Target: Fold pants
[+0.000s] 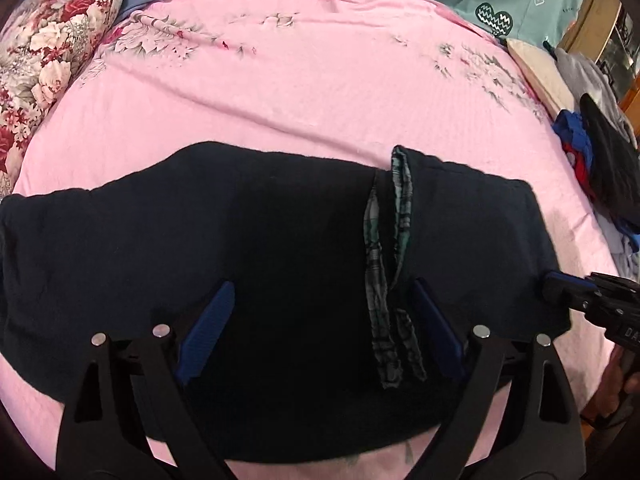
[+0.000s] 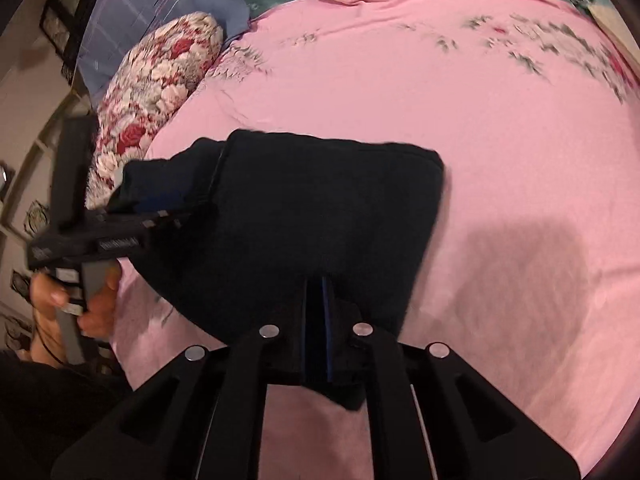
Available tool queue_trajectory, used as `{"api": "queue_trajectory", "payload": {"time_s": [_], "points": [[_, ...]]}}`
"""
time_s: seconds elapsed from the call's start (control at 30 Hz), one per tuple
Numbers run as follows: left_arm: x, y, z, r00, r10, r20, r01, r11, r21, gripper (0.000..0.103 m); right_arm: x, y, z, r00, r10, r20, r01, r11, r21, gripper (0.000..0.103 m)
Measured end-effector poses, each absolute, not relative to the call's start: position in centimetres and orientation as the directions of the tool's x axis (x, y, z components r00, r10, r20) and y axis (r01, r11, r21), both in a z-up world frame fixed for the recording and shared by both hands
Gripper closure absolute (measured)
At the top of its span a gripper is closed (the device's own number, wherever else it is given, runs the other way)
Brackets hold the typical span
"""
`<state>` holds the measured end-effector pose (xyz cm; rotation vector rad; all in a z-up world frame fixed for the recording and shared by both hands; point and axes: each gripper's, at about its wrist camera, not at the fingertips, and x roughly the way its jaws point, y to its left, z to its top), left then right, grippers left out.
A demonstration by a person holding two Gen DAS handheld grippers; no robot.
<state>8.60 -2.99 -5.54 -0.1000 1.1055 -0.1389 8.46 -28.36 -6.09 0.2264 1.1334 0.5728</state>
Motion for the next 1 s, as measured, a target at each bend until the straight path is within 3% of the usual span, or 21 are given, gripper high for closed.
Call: {"api": "queue_trajectory", "payload": {"time_s": [0.07,0.13,0.2,0.27,0.5,0.67,0.77,0.83,1.0], "points": [[7.8,-1.9,-4.5,0.467,-0.166,-0.868,0.049,0.986,-0.162,0.013,8.6,-28.7,-5.6,0.307,0.551,-0.776,-0.301,0.829,0.471,0.095],[6.8,-0.3,-3.5,0.504,-0.156,-0.85,0.018,0.985,-0.17,0.013,8.4,-28.8,-4.8,0.345,0.538,-0.769,-0.289,0.84,0.458,0.087],[5.2,2.1,-2.4,0.55,-0.146,-0.822,-0.036,0.98,-0.198,0.013,8.2,-29.2,-4.3,0.381,0.532,-0.756,-0.275,0.846,0.457,0.066],[3.5,4.3,-1.7,0.595,-0.132,-0.793,-0.082,0.971,-0.223,0.013,8.2,-29.2,-4.0,0.406,0.528,-0.746,-0.269,0.849,0.455,0.059],[-0.7,12.8,-1.9,0.632,-0.059,-0.772,-0.285,0.91,-0.303,0.021,8.5,-28.7,-3.7,0.426,0.542,-0.724,-0.233,0.839,0.491,0.05],[-2.7,17.8,-1.9,0.682,-0.08,-0.727,-0.354,0.834,-0.424,0.022,8.5,-27.0,-3.1,0.432,0.539,-0.723,-0.248,0.842,0.48,0.05],[-2.4,19.5,-2.4,0.655,-0.055,-0.754,-0.4,0.821,-0.407,0.033,8.8,-26.6,-3.0,0.441,0.544,-0.714,-0.222,0.837,0.5,0.045],[-2.0,20.3,-3.0,0.634,-0.053,-0.772,-0.425,0.81,-0.405,0.034,9.0,-26.6,-3.1,0.446,0.545,-0.71,-0.207,0.835,0.51,0.039],[-0.9,21.4,-4.8,0.585,-0.082,-0.807,-0.456,0.79,-0.41,0.039,9.2,-26.5,-3.1,0.451,0.53,-0.718,-0.196,0.844,0.5,0.037]]}}
